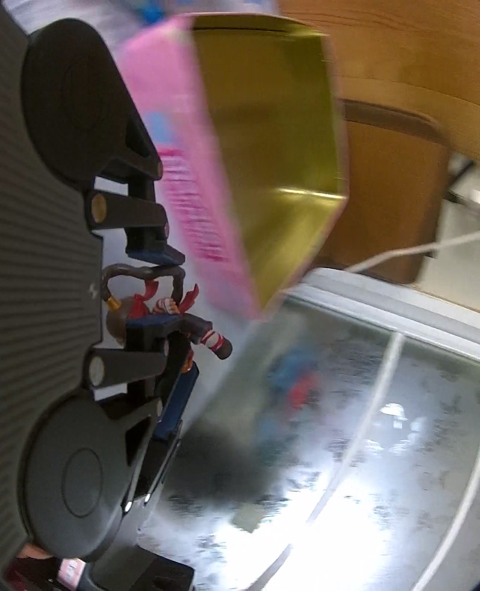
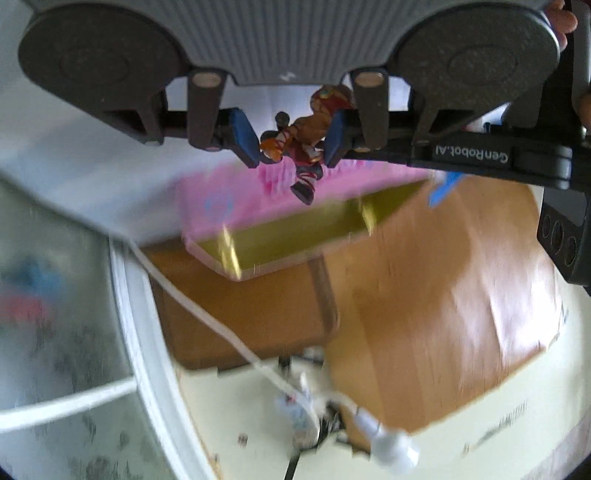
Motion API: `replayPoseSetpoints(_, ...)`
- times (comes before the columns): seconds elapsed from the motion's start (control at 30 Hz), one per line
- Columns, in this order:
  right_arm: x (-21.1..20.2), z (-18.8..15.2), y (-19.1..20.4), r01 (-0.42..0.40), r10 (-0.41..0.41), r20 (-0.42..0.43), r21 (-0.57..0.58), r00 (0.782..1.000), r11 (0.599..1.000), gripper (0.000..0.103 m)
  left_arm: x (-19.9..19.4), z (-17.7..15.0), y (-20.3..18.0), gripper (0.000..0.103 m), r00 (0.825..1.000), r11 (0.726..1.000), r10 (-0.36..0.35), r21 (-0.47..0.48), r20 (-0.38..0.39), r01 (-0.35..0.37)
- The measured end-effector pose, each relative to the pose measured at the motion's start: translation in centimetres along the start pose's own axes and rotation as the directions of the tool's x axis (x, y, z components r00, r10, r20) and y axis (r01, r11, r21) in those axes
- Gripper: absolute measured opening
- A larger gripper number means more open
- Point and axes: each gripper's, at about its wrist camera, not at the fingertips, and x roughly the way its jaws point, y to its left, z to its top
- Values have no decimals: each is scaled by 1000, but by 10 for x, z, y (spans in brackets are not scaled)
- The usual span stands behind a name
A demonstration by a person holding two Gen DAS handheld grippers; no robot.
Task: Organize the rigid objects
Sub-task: 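Carry the red figurine with the right gripper into the pink tin and release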
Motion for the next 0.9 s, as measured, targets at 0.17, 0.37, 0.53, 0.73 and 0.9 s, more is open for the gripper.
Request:
replayPoseSetpoints(0.17, 31, 42, -20, -41, 39, 106, 12, 994, 999, 39, 22, 42, 8, 29, 997, 999, 30, 20, 68, -32)
replayPoseSetpoints(0.37, 84, 53, -41, -58, 57, 74, 11, 996, 998, 39, 65, 50, 37, 30, 998, 996, 52, -76, 26, -50)
replayPoseSetpoints(0.53, 100, 47, -45, -37, 36, 64, 7, 997, 999, 40, 81, 49, 41, 33, 993, 988, 120, -96, 10, -119)
replayPoseSetpoints(0.73, 85, 42, -44, -32, 29, 112, 26, 993, 999, 49, 61, 35, 35, 33, 992, 989, 124, -86, -7, -124)
replayPoseSetpoints(0.9, 53, 33, -28, -83, 77, 147, 34, 986, 996, 48, -6, -7, 25, 39, 994, 995, 102, 8, 41, -102)
